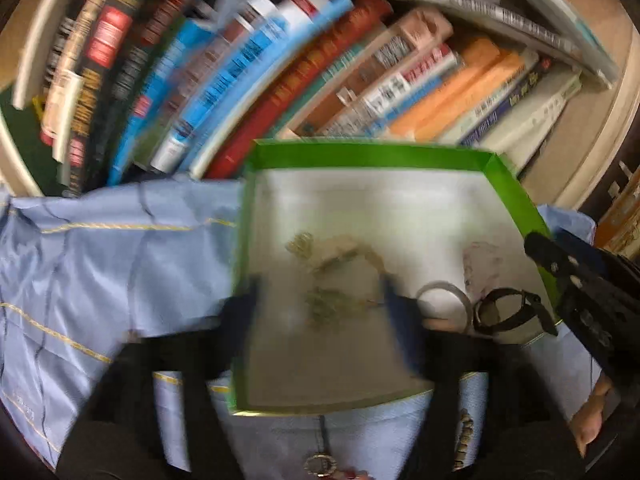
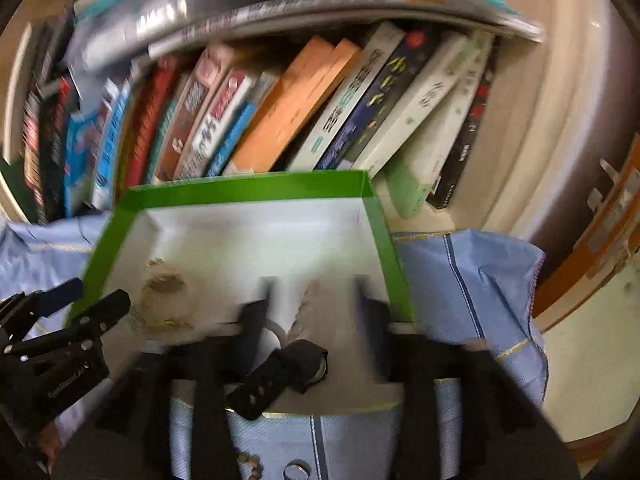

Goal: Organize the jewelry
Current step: 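Carry both held items over the green box and open both tools, then move the left tool to the red bead bracelet while the right tool approaches the wooden bead bracelet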

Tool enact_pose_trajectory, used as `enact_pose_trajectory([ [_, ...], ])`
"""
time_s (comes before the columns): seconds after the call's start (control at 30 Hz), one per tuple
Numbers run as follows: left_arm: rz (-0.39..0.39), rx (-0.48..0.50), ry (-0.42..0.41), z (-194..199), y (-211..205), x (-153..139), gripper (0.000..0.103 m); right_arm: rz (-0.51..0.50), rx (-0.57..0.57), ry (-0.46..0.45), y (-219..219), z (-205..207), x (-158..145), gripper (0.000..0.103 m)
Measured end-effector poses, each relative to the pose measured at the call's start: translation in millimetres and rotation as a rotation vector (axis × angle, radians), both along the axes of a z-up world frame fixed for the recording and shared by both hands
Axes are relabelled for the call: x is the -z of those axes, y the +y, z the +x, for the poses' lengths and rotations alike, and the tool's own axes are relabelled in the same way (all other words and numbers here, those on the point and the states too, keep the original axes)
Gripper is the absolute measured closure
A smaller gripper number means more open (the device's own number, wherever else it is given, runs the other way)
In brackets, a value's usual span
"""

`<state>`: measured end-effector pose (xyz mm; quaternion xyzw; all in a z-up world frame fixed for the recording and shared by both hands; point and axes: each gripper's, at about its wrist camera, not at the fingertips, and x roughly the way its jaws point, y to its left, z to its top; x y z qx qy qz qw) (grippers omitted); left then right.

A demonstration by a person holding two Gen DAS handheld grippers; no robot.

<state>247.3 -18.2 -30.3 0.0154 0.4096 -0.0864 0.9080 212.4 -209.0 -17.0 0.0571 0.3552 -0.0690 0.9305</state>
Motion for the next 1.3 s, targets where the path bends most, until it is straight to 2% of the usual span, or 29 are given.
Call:
enact_pose_trajectory([
  [0.03, 0.010, -0.009, -0.033, -6.7, 4.3, -5.3, 0.027, 0.011, -0.001, -0.037, -3.9, -12.1, -5.2, 0.037],
  [0.17, 0.039, -0.045, -0.087, -44.0, 27.3, -18.2, 0.026, 0.038, -0.027, -0.067, -16.1, -63.8, -10.3, 0.037],
  [0.27, 0.032, -0.084, -0.116, -85.3, 49.0, -14.6, 0.022, 0.056, -0.056, -0.040, -16.5, -100.3, 3.0, 0.037],
  [0.43, 0.042, -0.075, -0.060, -135.0, 58.5, 21.5, 0.022, 0.058, -0.141, 0.052, 7.6, -126.2, 45.0, 0.038],
  [0.53, 0.074, -0.056, -0.023, -148.9, 51.0, 36.7, 0.022, 0.023, -0.179, 0.096, 31.6, -120.9, 60.1, 0.052],
  [0.57, 0.080, -0.047, -0.021, -150.9, 48.9, 40.4, 0.022, 0.011, -0.186, 0.114, 39.4, -116.6, 64.4, 0.059],
  [0.67, 0.088, -0.019, -0.021, -157.8, 40.0, 43.9, 0.022, -0.028, -0.203, 0.155, 57.4, -107.0, 74.1, 0.064],
  [0.77, 0.098, 0.004, -0.013, -160.9, 32.1, 48.7, 0.022, -0.074, -0.206, 0.192, 67.2, -105.7, 84.9, 0.067],
  [0.97, 0.113, 0.020, 0.011, -159.4, 24.4, 58.0, 0.022, -0.133, -0.212, 0.207, 56.5, -137.8, 86.0, 0.067],
  [1.13, 0.091, 0.040, 0.018, -158.0, 17.6, 58.3, 0.022, -0.034, -0.142, 0.216, 14.8, -169.2, 89.4, 0.066],
  [1.3, 0.076, 0.076, 0.031, -158.9, 4.6, 61.4, 0.022, 0.076, -0.103, 0.162, -12.5, -183.7, 84.0, 0.066],
])
